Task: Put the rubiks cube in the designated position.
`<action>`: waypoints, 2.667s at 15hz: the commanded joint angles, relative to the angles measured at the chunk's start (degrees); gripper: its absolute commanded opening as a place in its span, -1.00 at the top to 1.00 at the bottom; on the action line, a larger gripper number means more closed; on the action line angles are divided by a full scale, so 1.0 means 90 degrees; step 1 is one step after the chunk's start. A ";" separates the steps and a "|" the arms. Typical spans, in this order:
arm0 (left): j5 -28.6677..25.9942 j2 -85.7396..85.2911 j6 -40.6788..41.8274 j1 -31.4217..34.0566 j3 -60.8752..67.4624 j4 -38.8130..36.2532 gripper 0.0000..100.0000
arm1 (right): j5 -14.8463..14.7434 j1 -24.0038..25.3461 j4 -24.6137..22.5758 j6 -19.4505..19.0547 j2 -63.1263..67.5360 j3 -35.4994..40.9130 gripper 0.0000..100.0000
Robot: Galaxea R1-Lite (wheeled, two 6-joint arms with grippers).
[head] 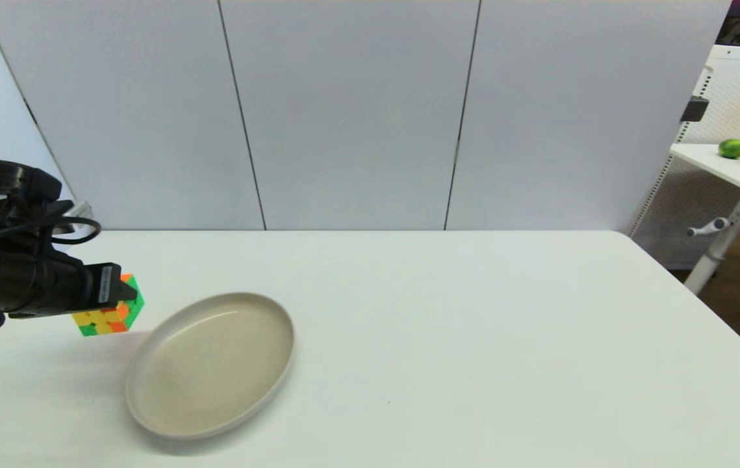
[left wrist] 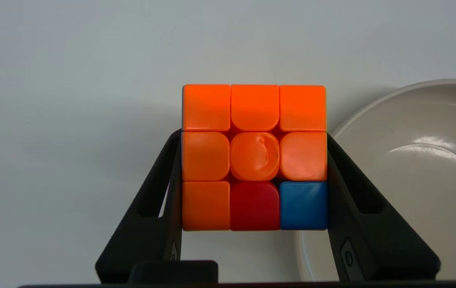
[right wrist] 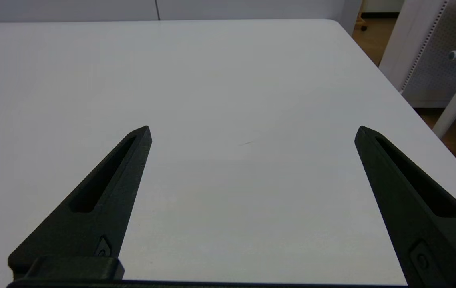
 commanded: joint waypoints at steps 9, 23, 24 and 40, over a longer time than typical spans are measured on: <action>-0.0119 0.0137 -0.0001 0.0141 0.0778 -0.0559 -1.00 | 0.0003 0.0001 0.0001 0.0000 0.0008 0.0000 -1.00; -0.1096 -0.5195 0.1103 -0.0191 0.2799 -0.1585 -1.00 | 0.0003 0.0001 -0.0009 0.0000 0.0008 0.0000 -1.00; -0.1096 -0.5869 0.1269 -0.0250 0.3307 -0.1819 -1.00 | 0.0003 0.0011 0.0001 0.0000 0.0008 0.0000 -1.00; -0.0295 -1.0244 0.0878 -0.0543 0.6256 -0.1272 -1.00 | -0.0007 0.0011 0.0001 0.0000 0.0008 0.0000 -1.00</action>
